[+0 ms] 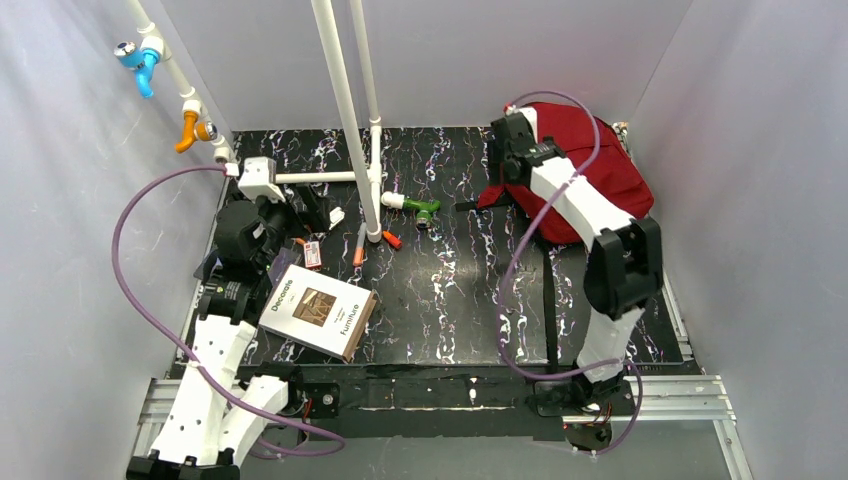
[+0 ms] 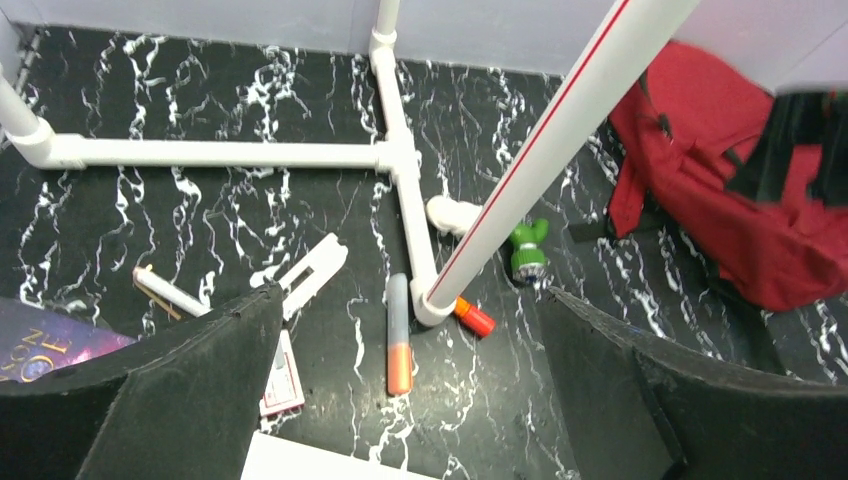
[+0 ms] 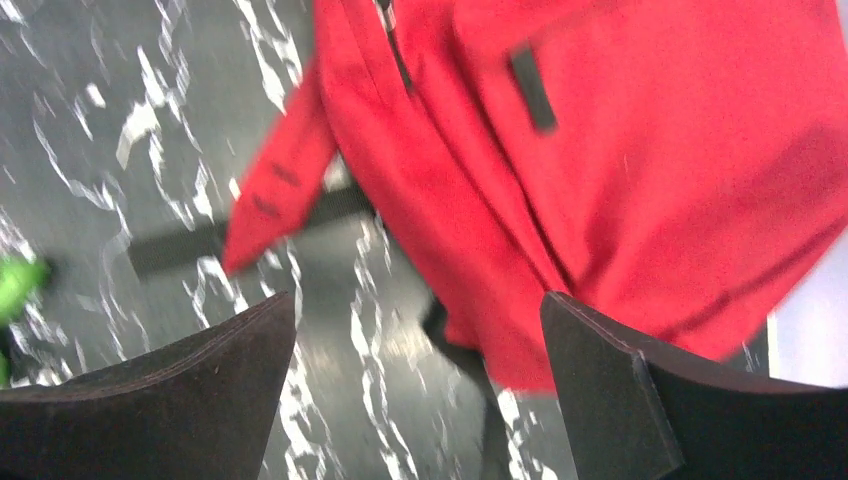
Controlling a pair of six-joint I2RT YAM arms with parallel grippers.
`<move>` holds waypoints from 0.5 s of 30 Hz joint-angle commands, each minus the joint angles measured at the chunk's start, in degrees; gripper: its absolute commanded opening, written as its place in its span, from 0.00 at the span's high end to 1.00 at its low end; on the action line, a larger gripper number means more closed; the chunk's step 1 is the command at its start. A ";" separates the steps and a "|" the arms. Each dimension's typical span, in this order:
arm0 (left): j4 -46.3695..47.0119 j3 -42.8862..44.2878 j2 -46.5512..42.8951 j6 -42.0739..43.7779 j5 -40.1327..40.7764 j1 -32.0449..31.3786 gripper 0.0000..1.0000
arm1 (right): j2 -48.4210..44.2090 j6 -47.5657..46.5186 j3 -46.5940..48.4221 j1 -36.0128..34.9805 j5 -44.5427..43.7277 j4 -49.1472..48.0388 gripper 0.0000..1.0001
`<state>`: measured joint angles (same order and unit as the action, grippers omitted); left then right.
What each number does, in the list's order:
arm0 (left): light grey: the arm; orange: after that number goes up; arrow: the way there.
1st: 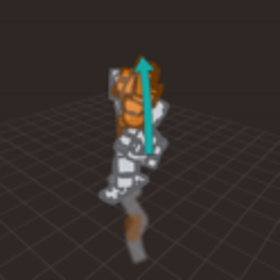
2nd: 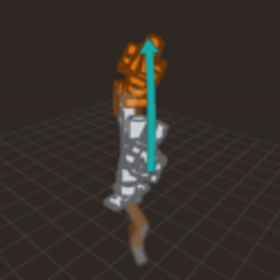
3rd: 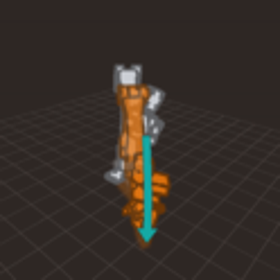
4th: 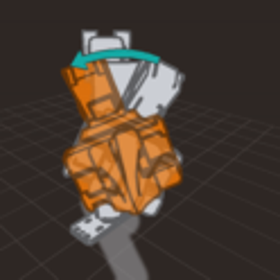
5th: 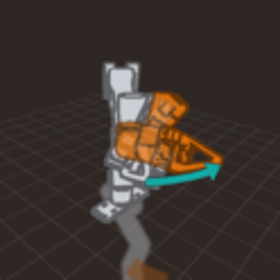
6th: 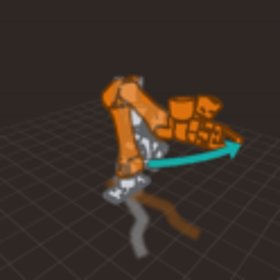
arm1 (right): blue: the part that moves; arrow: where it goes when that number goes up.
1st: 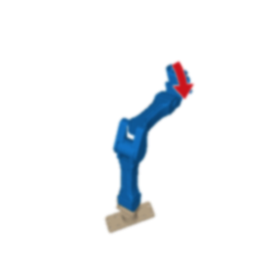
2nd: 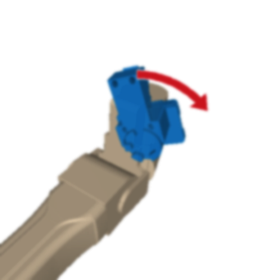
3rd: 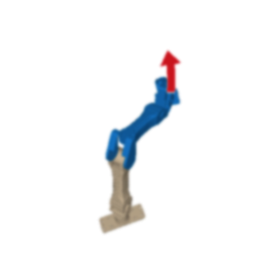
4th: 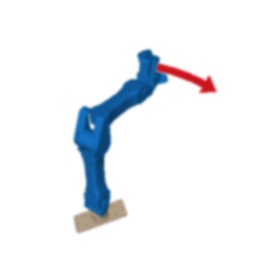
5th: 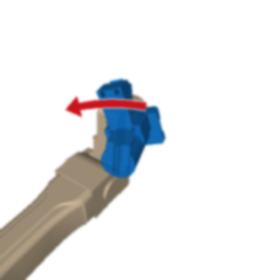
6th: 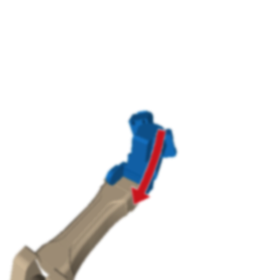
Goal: Pack the student bag
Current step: Move the student bag to the center of the board.
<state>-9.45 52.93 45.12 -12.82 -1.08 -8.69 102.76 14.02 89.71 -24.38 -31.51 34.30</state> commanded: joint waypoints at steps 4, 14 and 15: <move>1.10 -2.20 -0.19 3.41 -0.03 -2.45 0.01 | 17.93 -5.67 20.55 1.01 -4.13 -15.19 0.00; 0.01 -1.39 3.02 3.54 -2.49 -6.30 0.01 | 41.03 -16.59 40.57 3.30 -8.78 -24.89 0.00; -0.02 -1.29 3.18 3.58 -2.52 -6.39 0.01 | 42.11 -17.21 40.55 3.43 -10.88 -25.09 0.00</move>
<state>-9.41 50.09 48.16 -10.39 -2.48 -14.22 142.04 2.92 127.81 -21.78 -36.73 15.53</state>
